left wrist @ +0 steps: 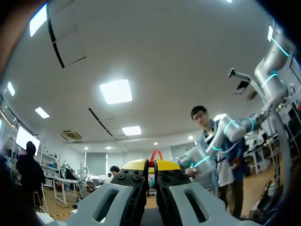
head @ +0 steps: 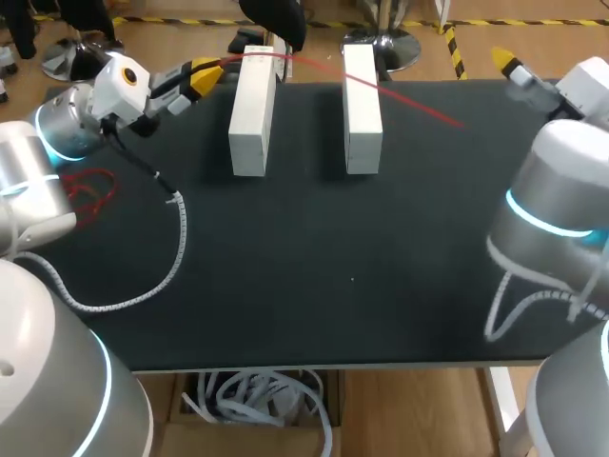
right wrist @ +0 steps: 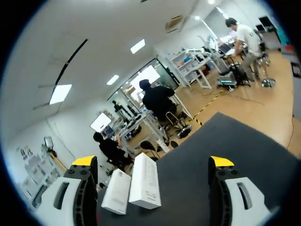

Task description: Grab the tape and strap the tape.

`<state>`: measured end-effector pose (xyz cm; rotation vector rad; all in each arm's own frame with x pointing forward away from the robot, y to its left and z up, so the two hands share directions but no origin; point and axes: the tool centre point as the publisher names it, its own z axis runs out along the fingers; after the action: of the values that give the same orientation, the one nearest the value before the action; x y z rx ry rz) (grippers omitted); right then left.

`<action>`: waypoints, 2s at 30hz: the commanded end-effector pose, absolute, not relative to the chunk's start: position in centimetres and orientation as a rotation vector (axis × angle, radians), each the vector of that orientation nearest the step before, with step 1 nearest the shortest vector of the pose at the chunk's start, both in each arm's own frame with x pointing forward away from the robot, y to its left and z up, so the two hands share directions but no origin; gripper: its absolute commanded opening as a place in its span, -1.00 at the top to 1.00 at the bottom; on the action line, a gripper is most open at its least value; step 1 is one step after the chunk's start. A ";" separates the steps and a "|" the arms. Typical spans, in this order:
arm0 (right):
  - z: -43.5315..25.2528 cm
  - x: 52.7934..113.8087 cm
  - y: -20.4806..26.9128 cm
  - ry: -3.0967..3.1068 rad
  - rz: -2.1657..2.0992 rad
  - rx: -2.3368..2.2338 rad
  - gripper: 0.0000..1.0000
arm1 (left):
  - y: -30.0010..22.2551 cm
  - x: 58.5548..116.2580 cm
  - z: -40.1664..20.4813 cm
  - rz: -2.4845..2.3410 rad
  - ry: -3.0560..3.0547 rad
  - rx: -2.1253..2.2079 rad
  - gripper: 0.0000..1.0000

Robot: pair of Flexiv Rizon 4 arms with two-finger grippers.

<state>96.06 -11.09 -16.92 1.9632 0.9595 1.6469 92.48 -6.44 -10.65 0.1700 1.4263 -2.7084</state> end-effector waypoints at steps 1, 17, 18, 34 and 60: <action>-16.6 95.0 -10.2 0.567 1.749 1.943 -1.00 | -6.4 92.5 -10.8 -2.710 1.422 0.172 1.00; -16.6 95.0 -10.2 0.567 1.749 1.943 -1.00 | -6.4 92.5 -10.8 -2.710 1.422 0.172 1.00; -16.6 95.0 -10.2 0.567 1.749 1.943 -1.00 | -6.4 92.5 -10.8 -2.710 1.422 0.172 1.00; -16.0 89.1 -6.5 0.073 1.997 2.223 -1.00 | -6.4 92.5 -10.8 -2.710 1.422 0.172 1.00; -13.5 87.2 1.6 -0.209 2.090 2.269 -1.00 | -6.4 92.5 -10.8 -2.710 1.422 0.172 1.00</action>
<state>87.26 0.54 -14.05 2.3258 -0.0823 2.1734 92.47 -6.44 -10.65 0.1699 1.4261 -2.7086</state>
